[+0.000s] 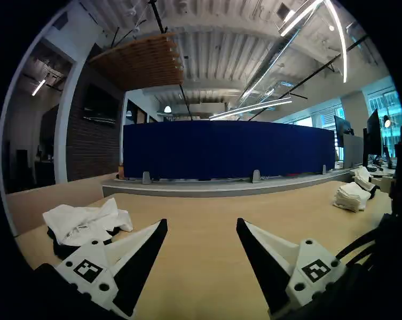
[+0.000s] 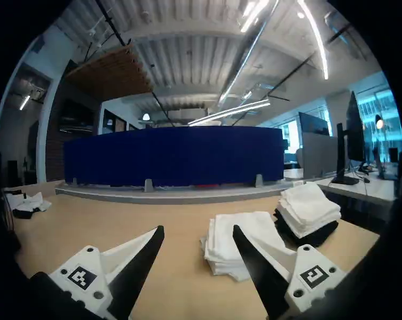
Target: Fold towel
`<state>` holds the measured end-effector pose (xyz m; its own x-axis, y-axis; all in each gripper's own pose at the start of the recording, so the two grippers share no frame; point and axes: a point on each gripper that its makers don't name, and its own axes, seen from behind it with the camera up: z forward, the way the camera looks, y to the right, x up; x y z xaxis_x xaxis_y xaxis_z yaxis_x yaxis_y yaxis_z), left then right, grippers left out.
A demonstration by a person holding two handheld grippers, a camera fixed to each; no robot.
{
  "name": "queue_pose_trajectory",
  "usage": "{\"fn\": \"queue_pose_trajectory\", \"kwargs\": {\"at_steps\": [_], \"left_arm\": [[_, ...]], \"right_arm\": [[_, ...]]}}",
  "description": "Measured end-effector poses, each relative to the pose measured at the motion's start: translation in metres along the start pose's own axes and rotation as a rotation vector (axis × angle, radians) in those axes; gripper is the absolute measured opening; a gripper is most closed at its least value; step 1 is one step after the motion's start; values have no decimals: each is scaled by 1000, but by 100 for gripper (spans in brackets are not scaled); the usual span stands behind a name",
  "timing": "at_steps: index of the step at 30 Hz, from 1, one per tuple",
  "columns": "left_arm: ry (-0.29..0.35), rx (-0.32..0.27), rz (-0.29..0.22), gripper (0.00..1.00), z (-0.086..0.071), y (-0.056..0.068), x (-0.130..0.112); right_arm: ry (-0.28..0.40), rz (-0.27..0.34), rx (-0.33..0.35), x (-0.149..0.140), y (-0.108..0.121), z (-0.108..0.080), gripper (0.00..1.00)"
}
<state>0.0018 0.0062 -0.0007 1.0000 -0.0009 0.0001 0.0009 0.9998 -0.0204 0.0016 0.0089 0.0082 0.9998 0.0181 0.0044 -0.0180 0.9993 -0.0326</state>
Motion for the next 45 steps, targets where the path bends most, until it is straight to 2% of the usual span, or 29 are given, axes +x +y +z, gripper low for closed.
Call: {"fn": "queue_pose_trajectory", "kwargs": {"at_steps": [3, 45], "left_arm": [[0, 0, 0, 96, 0, 0, 0], [0, 0, 0, 96, 0, 0, 0]], "right_arm": [[3, -22, 2, -2, -3, 0, 100], [5, -19, -3, -2, -1, -2, 100]]}}
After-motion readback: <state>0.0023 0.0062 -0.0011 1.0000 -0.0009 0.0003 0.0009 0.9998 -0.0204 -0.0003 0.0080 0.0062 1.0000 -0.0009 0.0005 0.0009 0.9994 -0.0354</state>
